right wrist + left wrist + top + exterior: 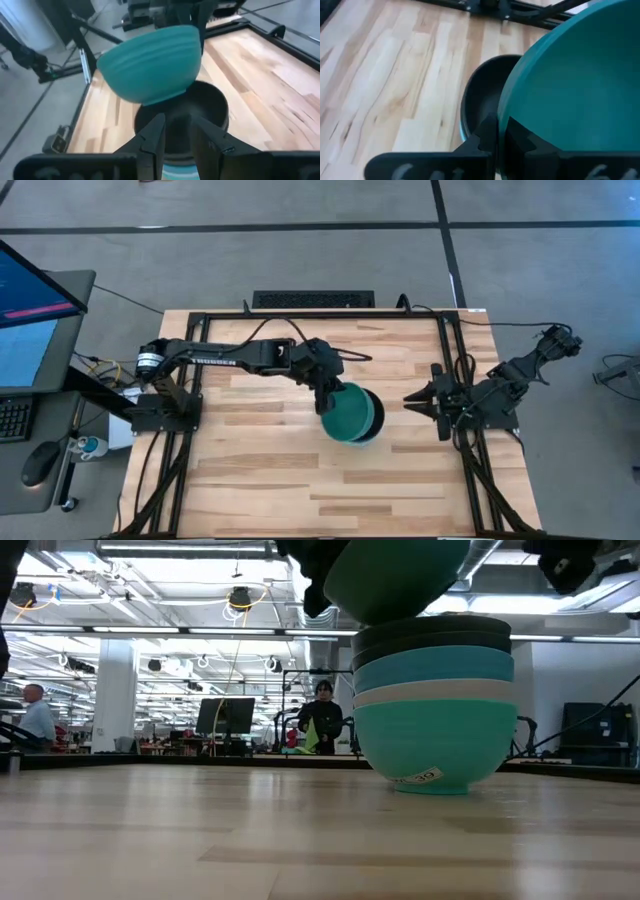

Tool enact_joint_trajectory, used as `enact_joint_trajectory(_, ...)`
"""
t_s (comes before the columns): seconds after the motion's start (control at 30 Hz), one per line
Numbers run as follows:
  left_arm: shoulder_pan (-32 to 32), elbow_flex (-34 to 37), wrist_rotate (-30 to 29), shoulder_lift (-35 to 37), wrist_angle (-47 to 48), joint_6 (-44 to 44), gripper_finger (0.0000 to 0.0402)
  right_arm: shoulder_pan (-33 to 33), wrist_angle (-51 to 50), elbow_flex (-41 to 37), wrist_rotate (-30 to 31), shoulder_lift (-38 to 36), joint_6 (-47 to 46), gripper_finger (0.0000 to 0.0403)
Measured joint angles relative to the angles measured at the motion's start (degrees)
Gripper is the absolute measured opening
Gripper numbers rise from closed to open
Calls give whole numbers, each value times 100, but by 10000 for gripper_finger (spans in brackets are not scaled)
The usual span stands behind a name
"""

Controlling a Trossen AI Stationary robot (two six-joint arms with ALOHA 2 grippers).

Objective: Nest bowls inside each other
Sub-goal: Stack the green bowl on top of the black bowl

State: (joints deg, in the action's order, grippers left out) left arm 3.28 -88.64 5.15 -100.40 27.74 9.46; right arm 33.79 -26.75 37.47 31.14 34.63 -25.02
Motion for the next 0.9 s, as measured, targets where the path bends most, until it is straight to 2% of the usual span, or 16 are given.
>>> enact_joint_trajectory(0.1,64,0,57,0,-61,-153,0,-85,66,-127,-18,0,0,107)
enact_joint_trajectory(0.33,125,-107,108,-2,-76,86,0,-317,235,-408,-283,-29,93,107)
enact_joint_trajectory(0.57,149,-290,30,-25,-198,129,0,-695,395,-707,-786,-497,311,107)
enact_joint_trajectory(0.77,126,-439,439,-617,-124,266,0,-1021,375,-704,-886,-993,604,107)
enact_joint_trajectory(0.9,138,-815,350,-1008,229,456,0,-1146,354,-699,-1051,-1221,601,107)
